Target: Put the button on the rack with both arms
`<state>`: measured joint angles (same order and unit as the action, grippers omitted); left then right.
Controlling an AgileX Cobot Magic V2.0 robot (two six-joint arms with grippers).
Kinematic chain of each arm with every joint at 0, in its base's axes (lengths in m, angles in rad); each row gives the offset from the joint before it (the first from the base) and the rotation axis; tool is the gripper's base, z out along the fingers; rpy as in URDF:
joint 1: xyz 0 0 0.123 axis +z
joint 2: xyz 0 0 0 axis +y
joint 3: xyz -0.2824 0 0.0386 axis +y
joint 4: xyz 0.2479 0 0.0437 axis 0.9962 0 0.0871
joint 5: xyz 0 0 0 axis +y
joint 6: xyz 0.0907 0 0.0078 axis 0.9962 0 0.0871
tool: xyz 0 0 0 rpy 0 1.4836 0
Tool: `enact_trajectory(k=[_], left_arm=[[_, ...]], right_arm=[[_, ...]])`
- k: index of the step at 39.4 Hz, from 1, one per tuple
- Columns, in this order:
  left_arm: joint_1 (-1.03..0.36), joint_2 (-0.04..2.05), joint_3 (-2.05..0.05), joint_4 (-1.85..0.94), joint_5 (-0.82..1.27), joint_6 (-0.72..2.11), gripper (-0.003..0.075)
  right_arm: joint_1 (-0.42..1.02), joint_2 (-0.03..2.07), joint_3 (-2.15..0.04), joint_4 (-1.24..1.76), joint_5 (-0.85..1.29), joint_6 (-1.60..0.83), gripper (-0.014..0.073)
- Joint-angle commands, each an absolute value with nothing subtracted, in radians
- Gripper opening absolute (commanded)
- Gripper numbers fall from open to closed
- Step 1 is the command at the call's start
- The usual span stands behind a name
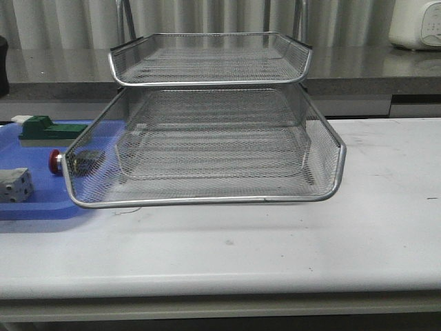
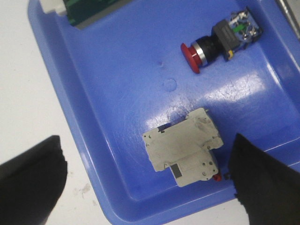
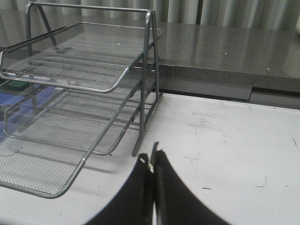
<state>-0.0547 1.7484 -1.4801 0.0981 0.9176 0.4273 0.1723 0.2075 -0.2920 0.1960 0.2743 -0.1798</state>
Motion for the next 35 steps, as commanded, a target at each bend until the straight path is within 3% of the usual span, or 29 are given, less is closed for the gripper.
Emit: enact_trajectory(k=[1,18,35], left_arm=[[-0.054,1.809,-1.609,0.094,0.974,0.486,0.0662],[-0.079,2.121,-1.908,-0.015,1.107,0.634,0.0662],[-0.134,2.242,-1.946,-0.017,1.062,0.655,0.0662]], right_arm=[[0.168,0.215,-0.317,0.202,0.188,-0.182,-0.0111],[0.168,0.215,-0.317,0.202,0.188,-0.182,-0.0111],[0.168,0.215,-0.317,0.202,0.188,-0.182,-0.0111]])
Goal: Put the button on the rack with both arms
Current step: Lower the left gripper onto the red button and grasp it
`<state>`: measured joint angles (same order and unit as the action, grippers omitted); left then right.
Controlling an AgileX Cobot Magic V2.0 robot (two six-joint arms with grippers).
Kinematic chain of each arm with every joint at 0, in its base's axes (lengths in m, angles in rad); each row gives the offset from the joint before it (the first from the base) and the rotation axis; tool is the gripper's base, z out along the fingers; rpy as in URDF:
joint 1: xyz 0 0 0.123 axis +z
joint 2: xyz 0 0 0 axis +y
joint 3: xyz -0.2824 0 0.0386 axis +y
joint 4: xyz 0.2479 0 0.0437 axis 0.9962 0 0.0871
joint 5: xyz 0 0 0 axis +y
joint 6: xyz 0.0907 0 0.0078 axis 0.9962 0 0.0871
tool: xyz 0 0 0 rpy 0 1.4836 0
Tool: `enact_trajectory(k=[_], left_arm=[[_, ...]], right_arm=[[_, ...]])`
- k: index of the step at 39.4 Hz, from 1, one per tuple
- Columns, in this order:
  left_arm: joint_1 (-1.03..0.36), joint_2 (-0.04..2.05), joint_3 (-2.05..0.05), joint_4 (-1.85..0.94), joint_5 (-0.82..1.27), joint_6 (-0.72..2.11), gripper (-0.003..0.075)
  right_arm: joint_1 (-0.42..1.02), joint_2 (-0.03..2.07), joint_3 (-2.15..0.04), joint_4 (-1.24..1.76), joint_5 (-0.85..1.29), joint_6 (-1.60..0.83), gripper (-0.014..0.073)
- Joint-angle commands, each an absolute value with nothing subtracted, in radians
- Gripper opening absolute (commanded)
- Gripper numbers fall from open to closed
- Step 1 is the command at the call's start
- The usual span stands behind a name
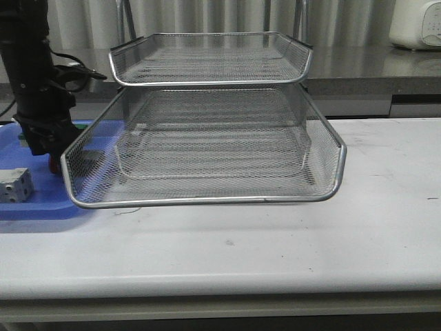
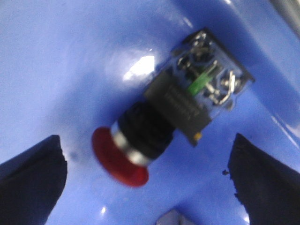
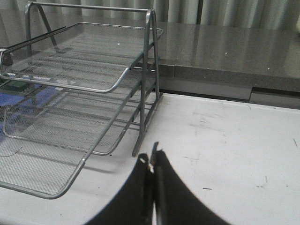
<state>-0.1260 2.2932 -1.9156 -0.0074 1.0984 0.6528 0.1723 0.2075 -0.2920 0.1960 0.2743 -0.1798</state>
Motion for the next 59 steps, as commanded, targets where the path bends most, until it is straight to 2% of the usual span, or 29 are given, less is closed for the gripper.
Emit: enact_trajectory(k=[1,11,29,33,39,44,54,59], left_arm=[[-0.134,2.245,-1.946,-0.017,1.053,0.655,0.0662],[-0.135,2.256,-1.946,-0.086,0.964,0.698,0.0662],[-0.135,2.306,-1.946,-0.125,0.978,0.727,0.0643],[-0.135,2.306,-1.946,-0.125,0.978,0.734,0.058],[-0.133,2.306,-1.946,-0.125,0.978,0.734,0.0427],[-0.127,2.306,-1.946,-0.125,0.978,0.734,0.0328],[-0.096,2.298,-1.96,-0.125,1.007,0.732,0.0214],[-0.065,2.283,-1.997,-0.128,1.067,0.708,0.0188]], right_arm=[[0.168,0.215,-0.317,0.202,0.188,-0.182,-0.0111],[0.168,0.215,-0.317,0.202,0.188,-0.182,-0.0111],[0.168,0.215,-0.317,0.202,0.188,-0.182,-0.0111],[0.168,0.215,-0.317,0.202,0.188,-0.182,-0.0111],[0.168,0.215,-0.317,0.202,0.188,-0.182,-0.0111],[0.168,0.215,-0.317,0.202,0.188,-0.182,-0.0111],[0.168,0.215,-0.317,0.202,0.188,-0.182,-0.0111],[0.168,0.215,-0.317,0.202,0.188,-0.182,-0.0111]])
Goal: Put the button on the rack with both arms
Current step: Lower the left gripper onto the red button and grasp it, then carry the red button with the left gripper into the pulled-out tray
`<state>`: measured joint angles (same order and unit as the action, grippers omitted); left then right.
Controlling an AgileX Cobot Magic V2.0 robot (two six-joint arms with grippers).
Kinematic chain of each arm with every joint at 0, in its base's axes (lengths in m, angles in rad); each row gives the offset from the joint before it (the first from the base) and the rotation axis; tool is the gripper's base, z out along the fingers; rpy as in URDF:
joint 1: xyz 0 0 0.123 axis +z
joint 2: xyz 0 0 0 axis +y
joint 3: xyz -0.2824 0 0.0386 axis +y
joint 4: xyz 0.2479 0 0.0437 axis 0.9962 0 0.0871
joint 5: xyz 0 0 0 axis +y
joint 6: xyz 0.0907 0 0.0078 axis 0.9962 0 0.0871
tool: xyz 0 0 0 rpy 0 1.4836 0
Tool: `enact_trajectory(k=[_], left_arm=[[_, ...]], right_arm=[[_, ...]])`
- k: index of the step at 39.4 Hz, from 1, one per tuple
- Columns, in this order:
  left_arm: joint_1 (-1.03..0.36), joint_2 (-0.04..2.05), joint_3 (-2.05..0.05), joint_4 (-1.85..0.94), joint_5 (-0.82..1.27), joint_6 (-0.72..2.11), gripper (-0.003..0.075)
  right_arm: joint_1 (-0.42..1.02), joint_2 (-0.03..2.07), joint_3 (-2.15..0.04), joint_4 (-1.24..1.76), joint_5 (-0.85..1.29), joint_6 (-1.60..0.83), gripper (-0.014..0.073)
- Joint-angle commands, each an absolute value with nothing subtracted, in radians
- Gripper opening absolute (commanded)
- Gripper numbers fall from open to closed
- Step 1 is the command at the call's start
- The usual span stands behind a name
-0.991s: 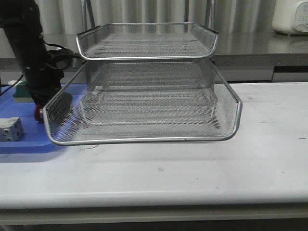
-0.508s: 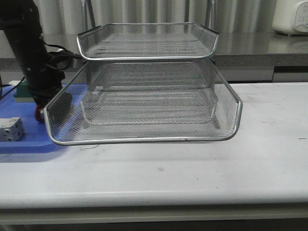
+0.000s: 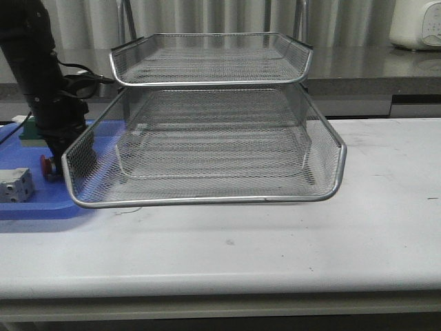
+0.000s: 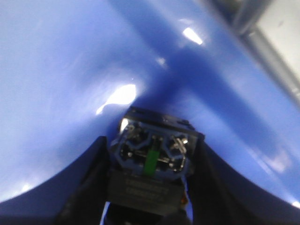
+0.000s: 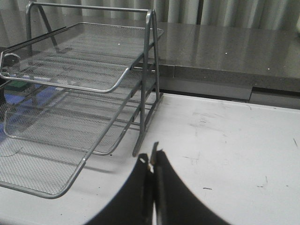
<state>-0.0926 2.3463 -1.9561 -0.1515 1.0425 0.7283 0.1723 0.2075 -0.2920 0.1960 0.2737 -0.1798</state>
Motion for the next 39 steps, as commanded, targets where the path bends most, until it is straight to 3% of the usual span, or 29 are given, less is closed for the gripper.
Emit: enact_trajectory(k=[1,9,18,26,39], left_arm=[[-0.058,2.279,-2.006,-0.129,1.077,0.704,0.0188],[-0.011,2.221,-2.039,-0.155,1.148,0.7,0.0187],[0.001,2.139,-2.039,-0.157,1.241,0.692,0.0109],[-0.001,2.04,-2.039,-0.159,1.294,0.648,0.0104],[-0.136,1.848,-2.039,-0.161,1.294,0.646,0.0104]], right_arm=[[0.168,0.215,-0.317,0.202,0.188,-0.182,-0.0111],[0.168,0.215,-0.317,0.202,0.188,-0.182,-0.0111],[0.168,0.215,-0.317,0.202,0.188,-0.182,-0.0111],[0.168,0.215,-0.317,0.202,0.188,-0.182,-0.0111],[0.168,0.215,-0.317,0.202,0.188,-0.182,-0.0111]])
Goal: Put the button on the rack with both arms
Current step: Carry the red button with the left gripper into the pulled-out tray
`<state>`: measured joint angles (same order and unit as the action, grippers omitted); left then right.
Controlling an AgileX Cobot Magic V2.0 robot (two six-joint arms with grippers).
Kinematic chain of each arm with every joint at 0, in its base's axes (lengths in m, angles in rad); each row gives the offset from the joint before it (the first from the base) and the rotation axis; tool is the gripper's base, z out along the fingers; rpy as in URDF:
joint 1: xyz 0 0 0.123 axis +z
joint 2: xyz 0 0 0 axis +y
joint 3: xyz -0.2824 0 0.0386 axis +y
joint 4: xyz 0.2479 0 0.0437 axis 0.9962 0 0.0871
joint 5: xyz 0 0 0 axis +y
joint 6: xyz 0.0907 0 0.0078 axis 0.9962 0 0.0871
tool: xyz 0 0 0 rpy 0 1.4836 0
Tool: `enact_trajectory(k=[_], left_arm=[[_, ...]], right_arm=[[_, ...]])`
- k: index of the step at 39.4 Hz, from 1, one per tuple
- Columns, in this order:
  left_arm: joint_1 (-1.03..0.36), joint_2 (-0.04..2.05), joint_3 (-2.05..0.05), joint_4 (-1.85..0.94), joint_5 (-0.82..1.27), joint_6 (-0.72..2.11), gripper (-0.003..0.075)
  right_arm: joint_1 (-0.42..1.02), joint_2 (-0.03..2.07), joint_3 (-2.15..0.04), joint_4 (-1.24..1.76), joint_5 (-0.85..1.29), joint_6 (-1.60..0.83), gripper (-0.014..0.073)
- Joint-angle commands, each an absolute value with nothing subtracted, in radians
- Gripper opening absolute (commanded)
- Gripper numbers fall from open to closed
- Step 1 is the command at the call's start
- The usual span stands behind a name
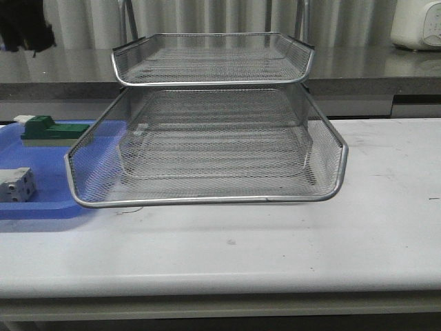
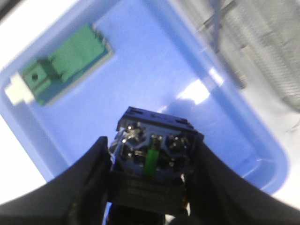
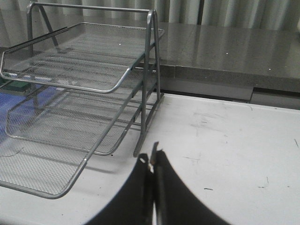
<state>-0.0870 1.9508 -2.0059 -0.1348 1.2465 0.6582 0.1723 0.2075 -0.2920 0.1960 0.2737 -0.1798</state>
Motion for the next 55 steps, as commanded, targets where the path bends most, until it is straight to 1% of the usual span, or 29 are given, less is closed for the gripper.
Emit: enact_trajectory(k=[1,6,14,20,27,42,44,47,55], left_arm=[[-0.152,1.84,-2.039,-0.163,1.294,0.643,0.0104],[-0.255,1.811,-2.039,-0.206,1.294,0.628,0.0104],[-0.437,1.82,-2.012,-0.225,1.294,0.628,0.0104],[-0.537,1.845,-1.964,-0.225,1.294,0.628,0.0104],[-0.589,1.917,-1.953,-0.225,1.265,0.621,0.0104],[-0.589,2.038,-1.953,-0.205,1.221,0.614,0.011],[-0.589,2.043,-1.955,-0.202,1.219,0.607,0.0121],[-0.589,2.049,-1.955,-0.198,1.218,0.604,0.0165],[-0.589,2.05,-1.959,-0.198,1.218,0.599,0.0316]], right_arm=[[0.168,0.215,-0.317,0.202,0.188,-0.182,-0.0111],[0.168,0.215,-0.317,0.202,0.188,-0.182,-0.0111],[0.168,0.215,-0.317,0.202,0.188,-0.182,-0.0111],[0.168,0.215,-0.317,0.202,0.188,-0.182,-0.0111],[0.168,0.215,-0.317,0.202,0.188,-0.182,-0.0111],[0.168,0.215,-0.317,0.202,0.188,-0.182,-0.0111],[0.168,0.215,-0.317,0.202,0.188,-0.182,-0.0111],[0.168,0.215,-0.317,0.202,0.188,-0.182,-0.0111],[0.168,0.215,-0.317,0.202,0.188,-0.182,-0.0111]])
